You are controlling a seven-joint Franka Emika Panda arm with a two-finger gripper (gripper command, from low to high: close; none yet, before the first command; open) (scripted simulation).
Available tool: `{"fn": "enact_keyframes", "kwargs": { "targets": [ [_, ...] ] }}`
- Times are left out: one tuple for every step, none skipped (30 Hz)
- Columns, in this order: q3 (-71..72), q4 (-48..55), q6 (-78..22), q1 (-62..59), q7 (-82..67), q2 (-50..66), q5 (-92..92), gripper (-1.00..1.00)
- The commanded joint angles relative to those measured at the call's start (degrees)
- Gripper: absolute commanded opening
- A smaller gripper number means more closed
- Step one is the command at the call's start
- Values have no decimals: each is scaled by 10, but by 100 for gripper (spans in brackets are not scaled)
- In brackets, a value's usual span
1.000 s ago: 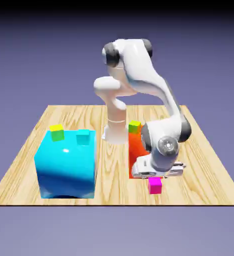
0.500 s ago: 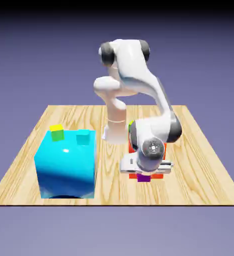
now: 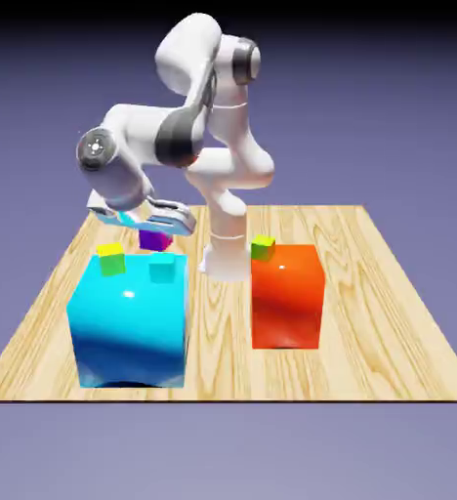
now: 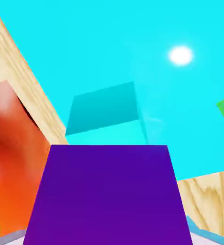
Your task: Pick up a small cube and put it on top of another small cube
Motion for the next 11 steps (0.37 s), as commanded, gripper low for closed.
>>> {"fn": "enact_keyframes", "kwargs": {
  "targets": [
    [0, -21, 16, 0, 1, -5, -2, -100],
    [0, -23, 18, 0, 1, -5, -2, -100],
    [0, -23, 18, 0, 1, -5, -2, 100],
    [0, -23, 18, 0, 1, -5, -2, 100],
    [0, -2, 2, 0, 0, 0, -1, 100],
    [0, 19, -15, 0, -1, 4, -1, 100],
    [0, 40, -31, -1, -2, 9, 0, 100],
    [-1, 60, -47, -1, -2, 14, 1, 100],
    [-1, 81, -63, -1, -3, 18, 1, 100],
    [-1, 102, -79, -2, -4, 23, 2, 100],
    [-1, 104, -81, -2, -4, 24, 2, 100]
  ]
}}
